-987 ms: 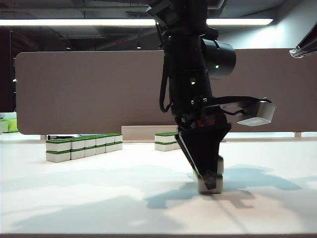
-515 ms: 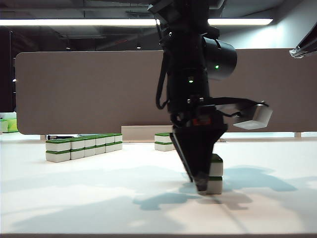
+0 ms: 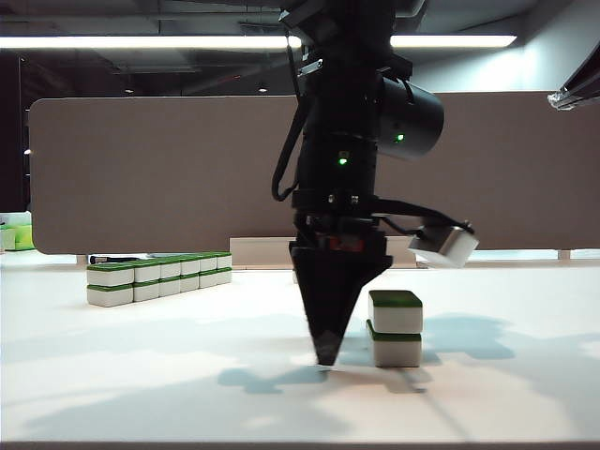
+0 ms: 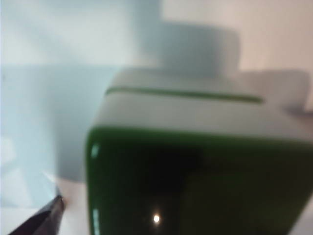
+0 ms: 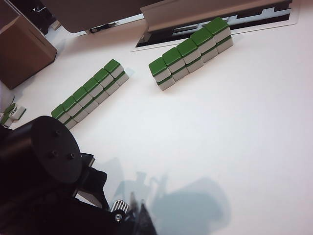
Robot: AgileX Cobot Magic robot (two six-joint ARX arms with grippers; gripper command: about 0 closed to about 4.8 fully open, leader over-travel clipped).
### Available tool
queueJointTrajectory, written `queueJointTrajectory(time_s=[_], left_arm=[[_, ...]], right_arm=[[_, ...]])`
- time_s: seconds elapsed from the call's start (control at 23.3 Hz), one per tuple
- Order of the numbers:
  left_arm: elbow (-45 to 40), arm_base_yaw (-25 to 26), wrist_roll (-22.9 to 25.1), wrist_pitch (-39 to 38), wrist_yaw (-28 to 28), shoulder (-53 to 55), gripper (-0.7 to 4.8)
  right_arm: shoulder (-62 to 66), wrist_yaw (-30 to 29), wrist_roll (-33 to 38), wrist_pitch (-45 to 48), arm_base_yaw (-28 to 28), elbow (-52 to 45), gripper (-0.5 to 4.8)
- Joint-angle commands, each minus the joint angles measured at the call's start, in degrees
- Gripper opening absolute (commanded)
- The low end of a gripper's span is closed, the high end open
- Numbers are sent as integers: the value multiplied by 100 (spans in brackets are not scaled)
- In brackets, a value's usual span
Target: Take a mahjong tile from the mahjong wall and then place it on the table close to you.
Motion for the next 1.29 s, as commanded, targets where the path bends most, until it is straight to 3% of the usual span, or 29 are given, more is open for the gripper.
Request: queueJointTrajectory(time_s=[0.04, 0.3, 0.64, 0.94, 1.29], left_arm=[[-15, 98, -52, -50, -284, -107, 407], [-17, 789, -651, -66, -302, -356, 403], [-17, 2236, -1329, 177, -280, -1121, 403], [-20, 3241, -1338, 435, -240, -1248, 398], [-22, 3644, -1338, 984, 280, -1244, 394]], right_arm=[[-15, -15, -20, 68, 7, 39, -1], [-15, -15, -17, 68, 7, 39, -1], [-15, -15, -17, 66, 9, 39, -1], [-15, -15, -17, 55, 11, 39, -1], [-15, -15, -17, -92, 13, 39, -1]])
